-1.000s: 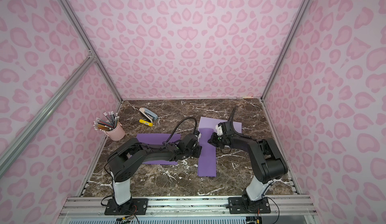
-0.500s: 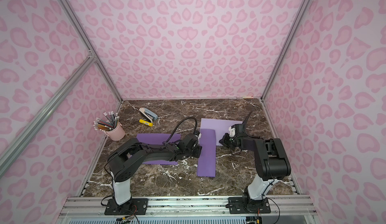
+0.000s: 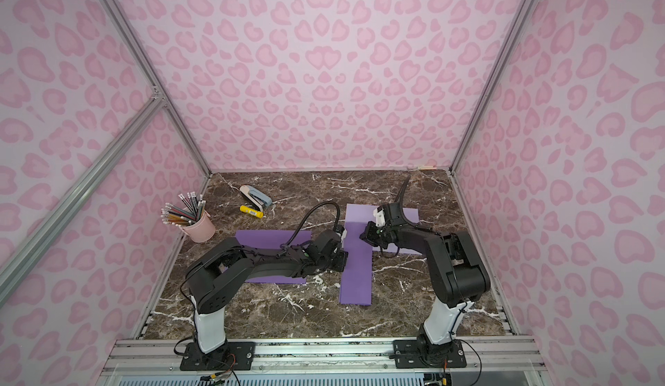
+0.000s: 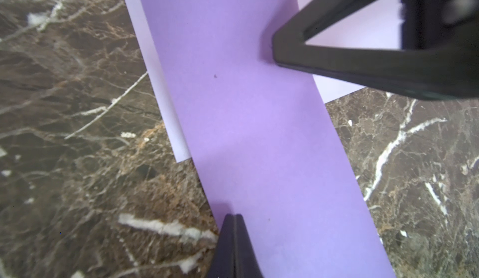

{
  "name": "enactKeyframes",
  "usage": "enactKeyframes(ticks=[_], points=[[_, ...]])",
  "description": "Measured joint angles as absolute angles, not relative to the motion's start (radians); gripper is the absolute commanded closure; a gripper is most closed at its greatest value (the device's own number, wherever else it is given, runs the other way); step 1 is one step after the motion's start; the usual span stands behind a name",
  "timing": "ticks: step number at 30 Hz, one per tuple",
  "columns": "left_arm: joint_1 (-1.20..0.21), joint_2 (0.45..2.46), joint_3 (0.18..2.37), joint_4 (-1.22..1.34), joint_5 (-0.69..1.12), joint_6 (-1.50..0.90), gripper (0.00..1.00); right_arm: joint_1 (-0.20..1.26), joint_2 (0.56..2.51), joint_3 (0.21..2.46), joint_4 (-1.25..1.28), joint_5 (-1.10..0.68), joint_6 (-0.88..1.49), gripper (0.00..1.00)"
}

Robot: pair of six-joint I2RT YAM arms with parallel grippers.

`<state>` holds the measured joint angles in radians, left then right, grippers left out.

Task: Fold the rectangular paper in half along the long edge
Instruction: Fold the paper at the center of the board.

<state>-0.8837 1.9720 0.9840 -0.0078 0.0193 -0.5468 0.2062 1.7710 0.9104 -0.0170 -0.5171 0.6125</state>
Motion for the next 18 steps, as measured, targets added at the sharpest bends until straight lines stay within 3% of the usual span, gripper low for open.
enactKeyframes(ticks=[12, 18], points=[[-0.884, 1.975, 0.982, 0.002, 0.020, -0.547, 0.96, 0.015, 1.785, 0.849, -0.004, -0.576, 0.573, 1.00], [-0.884, 1.976, 0.983, 0.002, 0.020, -0.546, 0.96, 0.059, 1.685, 0.886, -0.062, -0.556, 0.561, 1.00]])
